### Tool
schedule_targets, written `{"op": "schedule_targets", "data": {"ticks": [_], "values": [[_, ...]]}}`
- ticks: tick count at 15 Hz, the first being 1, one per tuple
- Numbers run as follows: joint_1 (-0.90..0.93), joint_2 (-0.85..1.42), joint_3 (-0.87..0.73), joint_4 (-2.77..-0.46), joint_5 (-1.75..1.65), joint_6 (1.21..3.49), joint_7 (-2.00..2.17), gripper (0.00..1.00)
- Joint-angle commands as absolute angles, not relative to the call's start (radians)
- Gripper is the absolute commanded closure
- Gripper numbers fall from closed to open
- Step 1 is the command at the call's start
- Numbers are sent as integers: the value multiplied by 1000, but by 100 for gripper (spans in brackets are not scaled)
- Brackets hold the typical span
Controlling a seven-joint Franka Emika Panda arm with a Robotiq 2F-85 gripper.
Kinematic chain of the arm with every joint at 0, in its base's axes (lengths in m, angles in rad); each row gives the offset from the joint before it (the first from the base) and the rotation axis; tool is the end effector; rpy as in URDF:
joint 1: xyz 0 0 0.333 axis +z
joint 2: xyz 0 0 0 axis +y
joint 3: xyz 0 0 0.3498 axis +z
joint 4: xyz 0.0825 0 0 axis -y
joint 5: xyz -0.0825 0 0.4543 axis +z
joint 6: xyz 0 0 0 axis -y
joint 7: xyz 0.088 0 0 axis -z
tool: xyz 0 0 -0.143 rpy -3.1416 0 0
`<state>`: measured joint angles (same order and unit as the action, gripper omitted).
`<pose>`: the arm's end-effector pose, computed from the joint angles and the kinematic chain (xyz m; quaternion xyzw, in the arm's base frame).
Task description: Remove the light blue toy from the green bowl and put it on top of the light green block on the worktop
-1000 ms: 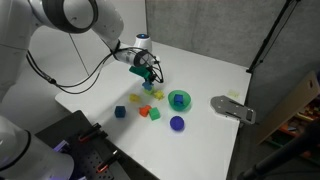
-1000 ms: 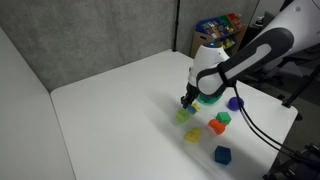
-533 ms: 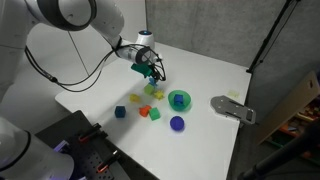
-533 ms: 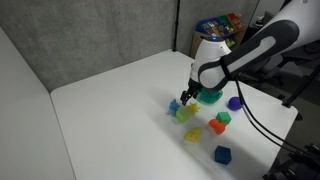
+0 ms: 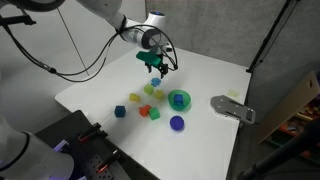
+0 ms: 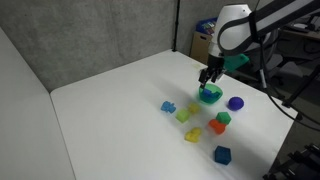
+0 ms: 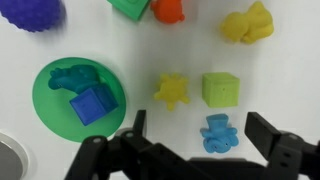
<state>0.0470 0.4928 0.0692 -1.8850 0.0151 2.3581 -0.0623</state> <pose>0.6927 0.0805 0.1872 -0.9965 -0.0798 0.0099 0.0214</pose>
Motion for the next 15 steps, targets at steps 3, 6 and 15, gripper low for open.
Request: {"op": "schedule_targets", "data": {"ticks": [3,6,15], "values": [[4,274,54,-1992,14,2123,-116,0],[3,178,27,-2007,-9,2006,-90,0],[-18,-99,-25,-2022,-65,1776,-70,0]]}}
